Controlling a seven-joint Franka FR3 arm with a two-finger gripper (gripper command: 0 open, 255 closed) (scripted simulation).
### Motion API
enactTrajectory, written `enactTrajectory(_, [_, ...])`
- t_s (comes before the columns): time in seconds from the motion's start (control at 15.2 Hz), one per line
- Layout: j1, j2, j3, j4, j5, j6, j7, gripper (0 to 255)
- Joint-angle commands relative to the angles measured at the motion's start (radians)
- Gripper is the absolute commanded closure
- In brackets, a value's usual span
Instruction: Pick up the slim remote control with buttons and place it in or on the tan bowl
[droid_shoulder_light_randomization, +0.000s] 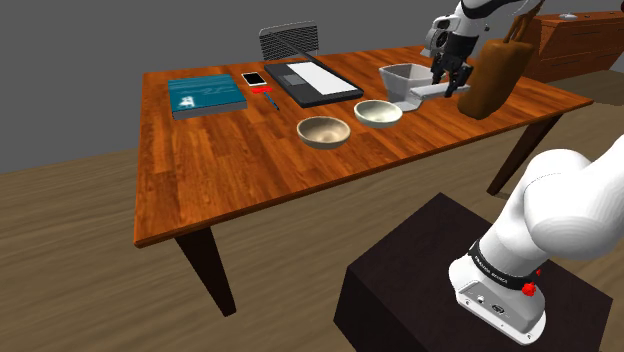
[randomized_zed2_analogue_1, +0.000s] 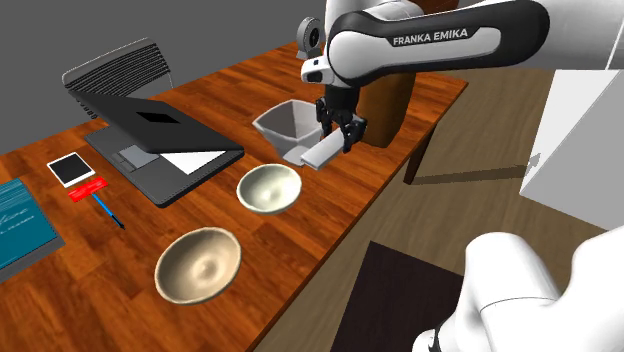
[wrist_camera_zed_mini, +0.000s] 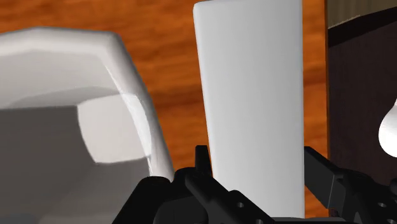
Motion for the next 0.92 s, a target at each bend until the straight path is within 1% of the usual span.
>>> enactTrajectory(0.0, [0.007, -0.008, 0.032, -0.012, 0.005, -0.003, 0.038, 255])
enactTrajectory(0.46, [0.069, 0.012, 0.15, -0.036, 0.055, 0.009, 0.199, 255])
enactTrajectory(0.86, [0.135, 0.07, 0.234, -0.014, 0.112, 0.023, 0.32, 255])
